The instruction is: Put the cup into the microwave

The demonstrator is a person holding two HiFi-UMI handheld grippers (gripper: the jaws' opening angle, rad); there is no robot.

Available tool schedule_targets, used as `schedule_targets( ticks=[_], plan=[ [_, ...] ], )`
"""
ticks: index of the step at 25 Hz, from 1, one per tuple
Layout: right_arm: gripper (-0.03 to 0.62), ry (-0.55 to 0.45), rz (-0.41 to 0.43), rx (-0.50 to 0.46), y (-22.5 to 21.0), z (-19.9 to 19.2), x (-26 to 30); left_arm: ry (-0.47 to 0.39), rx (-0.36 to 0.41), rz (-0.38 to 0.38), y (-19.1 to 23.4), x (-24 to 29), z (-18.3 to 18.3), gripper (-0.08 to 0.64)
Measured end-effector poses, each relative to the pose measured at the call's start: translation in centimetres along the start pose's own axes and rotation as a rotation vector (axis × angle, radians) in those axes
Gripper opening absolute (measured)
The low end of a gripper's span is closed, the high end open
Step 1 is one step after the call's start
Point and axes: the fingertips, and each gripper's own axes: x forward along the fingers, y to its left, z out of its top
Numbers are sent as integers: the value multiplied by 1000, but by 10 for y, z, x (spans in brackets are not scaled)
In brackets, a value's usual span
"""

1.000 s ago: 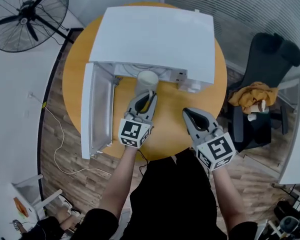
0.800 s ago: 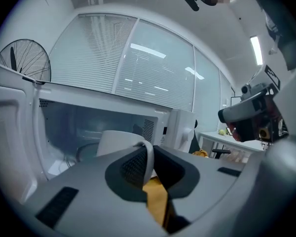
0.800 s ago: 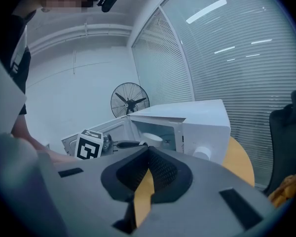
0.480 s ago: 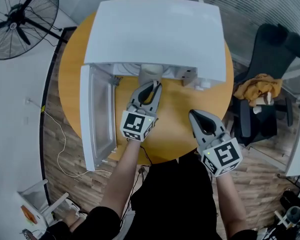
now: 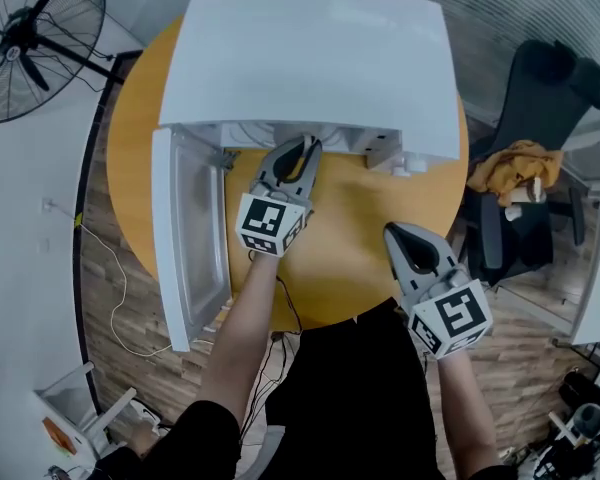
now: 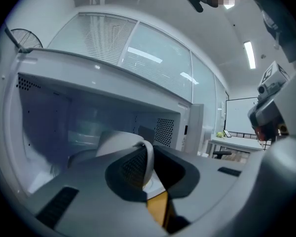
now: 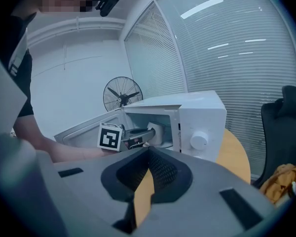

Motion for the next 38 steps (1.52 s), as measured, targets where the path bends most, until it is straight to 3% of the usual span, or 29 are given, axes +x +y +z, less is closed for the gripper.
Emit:
schedule_targets(
  ticks=[4, 9, 18, 38],
  plan=[
    [8, 15, -4, -5, 0, -3, -1, -20, -1, -2, 4, 1, -5, 28],
    [8, 25, -6, 3, 1, -8, -2, -28, 1, 48, 13, -2, -9, 32],
    [9, 40, 13, 10, 5, -12, 5, 6, -29, 69, 27, -13, -28, 34],
    [9, 37, 8, 34, 2, -12, 7, 89, 19, 262, 55, -13, -36, 37]
  ],
)
